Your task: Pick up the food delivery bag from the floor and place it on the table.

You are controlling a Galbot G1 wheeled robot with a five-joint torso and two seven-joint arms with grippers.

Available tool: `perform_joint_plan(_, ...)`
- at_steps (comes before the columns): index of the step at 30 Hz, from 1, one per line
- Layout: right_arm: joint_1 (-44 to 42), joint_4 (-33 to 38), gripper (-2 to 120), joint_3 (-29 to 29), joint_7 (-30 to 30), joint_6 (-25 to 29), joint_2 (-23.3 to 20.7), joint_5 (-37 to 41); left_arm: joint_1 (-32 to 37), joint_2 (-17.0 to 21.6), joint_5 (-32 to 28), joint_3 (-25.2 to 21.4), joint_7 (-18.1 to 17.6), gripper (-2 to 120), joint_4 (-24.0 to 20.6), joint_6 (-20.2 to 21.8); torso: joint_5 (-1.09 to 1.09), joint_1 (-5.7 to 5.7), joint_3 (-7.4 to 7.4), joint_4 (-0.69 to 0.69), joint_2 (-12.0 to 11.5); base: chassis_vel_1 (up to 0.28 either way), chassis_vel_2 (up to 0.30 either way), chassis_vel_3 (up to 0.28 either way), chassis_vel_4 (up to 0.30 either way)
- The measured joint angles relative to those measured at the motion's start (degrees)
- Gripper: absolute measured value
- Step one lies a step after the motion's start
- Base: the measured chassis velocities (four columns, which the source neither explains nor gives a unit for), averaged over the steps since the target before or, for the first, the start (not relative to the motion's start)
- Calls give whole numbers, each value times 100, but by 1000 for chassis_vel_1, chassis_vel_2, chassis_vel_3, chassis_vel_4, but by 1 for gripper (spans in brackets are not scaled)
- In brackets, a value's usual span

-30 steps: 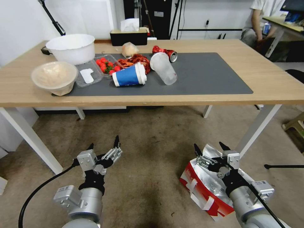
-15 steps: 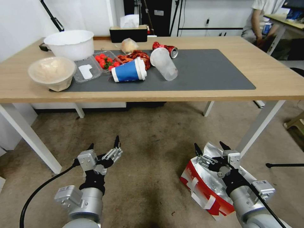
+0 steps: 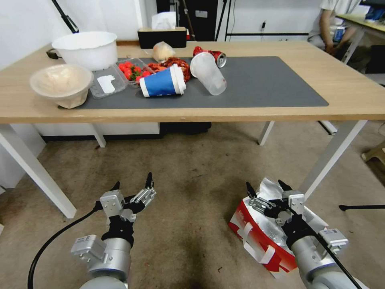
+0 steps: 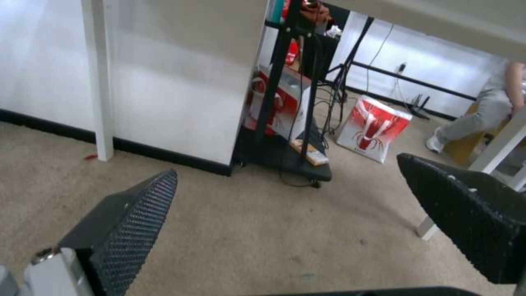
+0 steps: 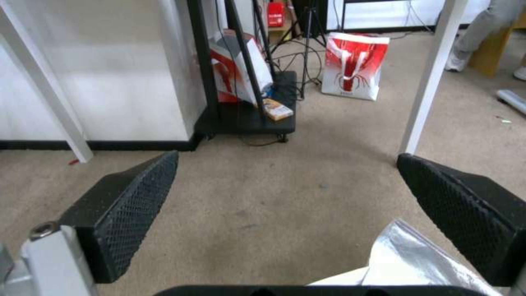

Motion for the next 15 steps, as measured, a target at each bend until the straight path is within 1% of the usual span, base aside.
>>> perform_joint_plan(1, 0, 0, 100, 0, 0, 0, 0, 0, 0, 0, 0, 0, 0, 100, 0, 0, 0, 0, 0, 0, 0, 0, 0, 0, 0)
perform_joint_plan(4, 1, 4, 100, 7, 0, -4, 2, 4, 1, 24, -7, -6, 6, 100, 0, 0, 1, -24, -75, 0, -97, 0, 0, 0, 0)
perform_joint_plan(13, -15, 31, 100, 36, -1, -4, 11, 4, 5, 42, -21, -18, 7, 100, 0, 0, 0, -73, -195, 0, -267, 0, 0, 0, 0)
perform_joint_plan(15, -27, 35, 100, 36, 0, -2, 24, 5, 9, 41, -26, -19, 8, 100, -9, 0, 0, -85, -254, 0, -338, 0, 0, 0, 0)
